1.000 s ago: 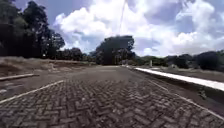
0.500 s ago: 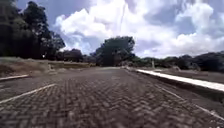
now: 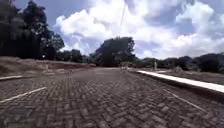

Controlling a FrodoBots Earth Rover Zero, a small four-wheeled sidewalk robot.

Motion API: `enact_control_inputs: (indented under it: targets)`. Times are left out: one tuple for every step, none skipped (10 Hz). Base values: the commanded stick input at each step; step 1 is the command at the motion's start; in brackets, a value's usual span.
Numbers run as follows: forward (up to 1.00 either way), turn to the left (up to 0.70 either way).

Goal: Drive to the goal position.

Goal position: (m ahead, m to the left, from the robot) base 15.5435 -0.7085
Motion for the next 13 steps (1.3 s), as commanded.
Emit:
enact_control_inputs:
  targets:
    - [1.0,0.0]
    - [1.0,0.0]
    - [1.0,0.0]
    - [1.0,-0.06]
    - [1.0,-0.27]
    - [1.0,-0.17]
    - [1.0,0.0]
    - [1.0,0.0]
    - [1.0,0.0]
    - [1.0,0.0]
    - [1.0,0.0]
    - [1.0,0.0]
    - [1.0,0.0]
